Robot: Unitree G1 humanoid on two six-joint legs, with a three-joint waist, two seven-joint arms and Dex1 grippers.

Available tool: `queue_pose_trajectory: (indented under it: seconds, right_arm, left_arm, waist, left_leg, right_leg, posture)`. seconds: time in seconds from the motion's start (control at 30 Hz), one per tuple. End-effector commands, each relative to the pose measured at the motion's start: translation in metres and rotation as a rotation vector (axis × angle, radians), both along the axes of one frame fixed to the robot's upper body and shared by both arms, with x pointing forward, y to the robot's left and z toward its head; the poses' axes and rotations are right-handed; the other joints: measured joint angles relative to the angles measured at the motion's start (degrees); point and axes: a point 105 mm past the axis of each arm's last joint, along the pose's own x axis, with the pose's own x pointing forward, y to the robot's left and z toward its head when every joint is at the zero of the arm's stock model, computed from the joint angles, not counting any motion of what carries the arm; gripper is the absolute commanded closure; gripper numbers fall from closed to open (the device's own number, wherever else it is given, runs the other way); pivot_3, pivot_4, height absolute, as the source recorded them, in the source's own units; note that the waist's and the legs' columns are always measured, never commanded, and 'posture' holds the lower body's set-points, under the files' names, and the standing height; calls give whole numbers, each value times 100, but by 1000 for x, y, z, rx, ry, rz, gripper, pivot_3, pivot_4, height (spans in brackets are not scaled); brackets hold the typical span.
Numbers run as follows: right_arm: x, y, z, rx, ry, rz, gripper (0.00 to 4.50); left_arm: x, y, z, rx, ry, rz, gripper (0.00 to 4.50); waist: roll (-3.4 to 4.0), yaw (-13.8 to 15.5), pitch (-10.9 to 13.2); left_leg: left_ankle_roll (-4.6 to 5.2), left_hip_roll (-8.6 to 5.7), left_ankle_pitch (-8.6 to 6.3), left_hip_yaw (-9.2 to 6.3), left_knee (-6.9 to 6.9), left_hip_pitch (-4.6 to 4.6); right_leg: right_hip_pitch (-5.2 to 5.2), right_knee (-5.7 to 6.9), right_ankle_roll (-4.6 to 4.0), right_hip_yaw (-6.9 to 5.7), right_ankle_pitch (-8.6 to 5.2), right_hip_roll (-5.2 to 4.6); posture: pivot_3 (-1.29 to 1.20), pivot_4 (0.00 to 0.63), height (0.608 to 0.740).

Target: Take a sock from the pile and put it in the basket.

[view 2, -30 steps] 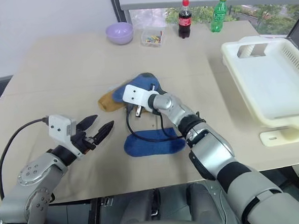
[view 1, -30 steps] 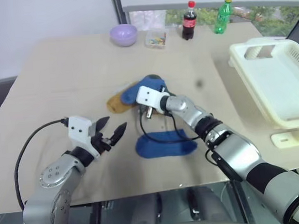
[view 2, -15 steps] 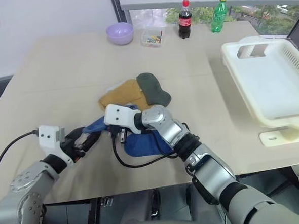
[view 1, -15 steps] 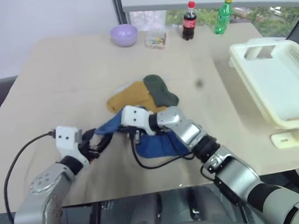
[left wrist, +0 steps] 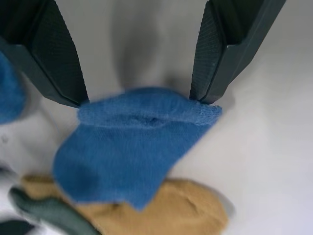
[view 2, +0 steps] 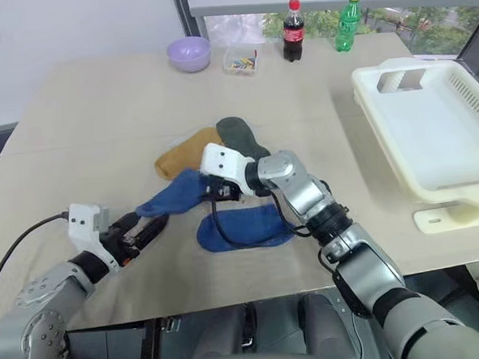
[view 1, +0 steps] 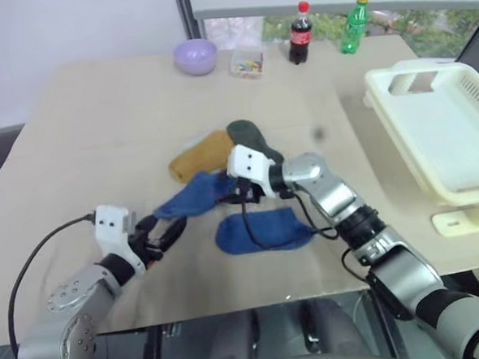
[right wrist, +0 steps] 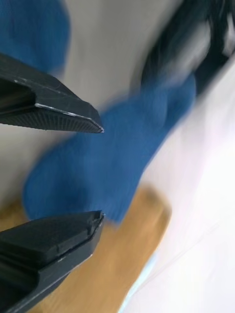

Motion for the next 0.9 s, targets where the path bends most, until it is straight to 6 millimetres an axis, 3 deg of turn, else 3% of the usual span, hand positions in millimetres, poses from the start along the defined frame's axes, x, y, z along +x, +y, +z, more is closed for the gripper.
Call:
queue_pose_trajectory:
  seconds: [0.03,0.2,0.23,0.33,0.43,0.47,0.67,0.9]
  right_arm:
    - [15,10,-6,4,-36,-85,1939]
    - [21,14,-23,-25,-25,-129,1939]
    - [22,12,-26,-32,-20,-135,2144]
    - [22,7,-27,-33,-14,-128,3101]
    - [22,3,-19,-9,-14,-114,4500]
    - [20,2,-15,6,-6,-103,4500]
    - [-5,-5,9,71,18,9,4500]
    - [-35,-42,48,172,45,4,4500]
  left_arm:
    - [3,1,-6,90,-6,-4,986]
    - [3,0,-12,136,-14,-14,986]
    - [3,0,-12,135,-20,-12,1563]
    - [3,1,-9,115,-42,0,2645]
    - [3,2,-2,86,-83,3,4243]
    - [2,2,1,68,-101,-6,4426]
    - [0,0,30,-14,-209,-73,4426]
    - [-9,-6,53,-81,-209,-272,4426]
  waist:
    - [-2,4,-1]
    - [3,5,-1]
    - [3,3,-1]
    - [5,9,-3]
    - [5,9,-2]
    - [5,9,-3]
    - [6,0,-1]
    - [5,43,-3]
  left_leg:
    - [-1,0,0,1,-2,0]
    - [-1,-4,0,2,-18,-1]
    - [-1,-4,0,2,-18,0]
    - [-4,-3,2,-3,-18,3]
    - [-3,-3,1,-3,-18,2]
    - [-3,-3,1,-2,-18,1]
    - [-3,-3,1,-7,-20,-18]
    - [-2,-2,2,-21,-14,-60]
  right_leg:
    - [0,-1,-1,2,-1,-1]
    - [-2,-12,-3,4,-2,-11]
    - [-2,-11,-3,5,-2,-11]
    - [-1,-7,-4,2,-2,-11]
    - [-1,-8,-4,2,-2,-14]
    - [-1,-8,-3,2,-2,-15]
    - [-18,-12,-4,-2,-2,-17]
    - [-52,-11,-4,-15,-2,-18]
  posture:
    - [0,150,740]
    - [0,150,740]
    - [0,150,740]
    - [0,150,740]
    - [0,150,740]
    - [0,150,740]
    - [0,150,740]
    - [0,150,740]
